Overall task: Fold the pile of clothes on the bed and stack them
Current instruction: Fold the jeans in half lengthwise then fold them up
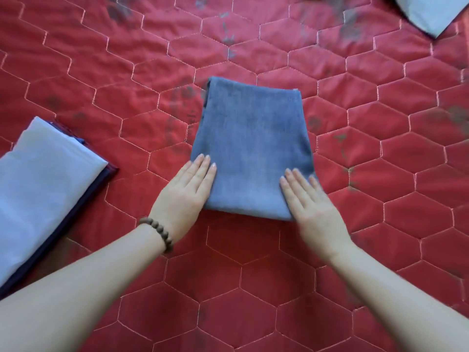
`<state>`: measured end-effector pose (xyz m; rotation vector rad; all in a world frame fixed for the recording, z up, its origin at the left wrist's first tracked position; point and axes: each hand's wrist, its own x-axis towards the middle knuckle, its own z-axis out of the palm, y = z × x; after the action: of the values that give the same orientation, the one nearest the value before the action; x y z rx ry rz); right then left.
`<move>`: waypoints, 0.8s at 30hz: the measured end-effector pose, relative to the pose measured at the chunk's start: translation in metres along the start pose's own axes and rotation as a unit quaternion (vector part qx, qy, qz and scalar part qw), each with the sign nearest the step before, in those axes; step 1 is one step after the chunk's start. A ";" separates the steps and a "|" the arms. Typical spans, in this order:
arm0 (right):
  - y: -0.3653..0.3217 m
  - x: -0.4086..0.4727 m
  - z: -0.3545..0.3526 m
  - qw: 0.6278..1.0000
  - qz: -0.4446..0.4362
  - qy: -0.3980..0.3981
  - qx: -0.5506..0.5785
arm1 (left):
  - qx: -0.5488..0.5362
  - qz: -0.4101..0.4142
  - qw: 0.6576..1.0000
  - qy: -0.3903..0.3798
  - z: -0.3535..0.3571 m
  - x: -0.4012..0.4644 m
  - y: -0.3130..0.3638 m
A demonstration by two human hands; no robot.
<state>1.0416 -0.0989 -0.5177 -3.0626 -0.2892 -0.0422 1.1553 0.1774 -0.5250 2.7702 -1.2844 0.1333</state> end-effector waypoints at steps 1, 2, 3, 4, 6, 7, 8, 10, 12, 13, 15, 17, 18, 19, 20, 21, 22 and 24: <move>-0.010 -0.007 0.006 1.000 -0.005 -0.024 0.002 | -0.004 -0.003 1.000 -0.020 0.003 -0.012 0.003; -0.020 -0.014 0.011 0.998 -0.006 -0.058 0.008 | -0.006 -0.011 0.999 -0.051 0.005 -0.023 0.007; -0.028 -0.019 0.014 0.996 -0.001 -0.093 0.014 | -0.003 -0.025 0.996 -0.088 0.005 -0.032 0.011; -0.034 -0.021 0.014 0.992 0.008 -0.124 0.021 | 0.004 -0.044 0.991 -0.125 0.002 -0.038 0.015; -0.039 -0.020 0.004 0.986 0.030 -0.156 0.046 | 0.006 -0.081 0.980 -0.181 -0.012 -0.041 0.022; -0.039 -0.017 -0.002 0.986 0.035 -0.151 0.064 | -0.001 -0.091 0.979 -0.181 -0.019 -0.038 0.025; -0.041 -0.012 -0.008 0.987 0.031 -0.138 0.079 | -0.010 -0.096 0.982 -0.165 -0.025 -0.032 0.028; -0.045 0.006 -0.011 0.991 0.002 -0.104 0.089 | -0.024 -0.103 0.986 -0.129 -0.026 -0.016 0.036; -0.048 0.035 -0.001 0.991 -0.034 -0.096 0.082 | -0.034 -0.135 0.983 -0.124 -0.013 0.002 0.047; -0.047 0.054 0.006 0.991 -0.055 -0.098 0.076 | -0.036 -0.161 0.977 -0.133 -0.005 0.009 0.052; -0.039 0.097 0.020 0.989 -0.096 -0.106 0.049 | -0.033 -0.211 0.964 -0.159 0.009 0.017 0.061; -0.022 0.140 0.027 0.987 -0.103 -0.122 0.007 | -0.027 -0.232 0.958 -0.166 0.020 0.016 0.065; -0.010 0.159 0.028 0.988 -0.086 -0.126 -0.007 | -0.026 -0.235 0.958 -0.163 0.023 0.015 0.065; 0.001 0.175 0.029 0.990 -0.064 -0.122 -0.020 | -0.028 -0.236 0.958 -0.160 0.024 0.015 0.064; 0.011 0.188 0.030 0.991 -0.042 -0.119 -0.034 | -0.031 -0.233 0.960 -0.154 0.024 0.014 0.063; 0.020 0.197 0.030 0.991 -0.022 -0.120 -0.047 | -0.032 -0.228 0.962 -0.146 0.026 0.013 0.062; 0.027 0.204 0.029 0.991 -0.001 -0.127 -0.052 | -0.034 -0.222 0.965 -0.139 0.028 0.012 0.062; 0.037 0.215 0.025 0.989 0.026 -0.141 -0.033 | -0.037 -0.216 0.967 -0.128 0.031 0.011 0.061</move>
<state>1.2604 -0.0937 -0.5376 -3.1359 -0.2247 0.3943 1.1171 0.1267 -0.5520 2.9920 -0.6710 -0.3045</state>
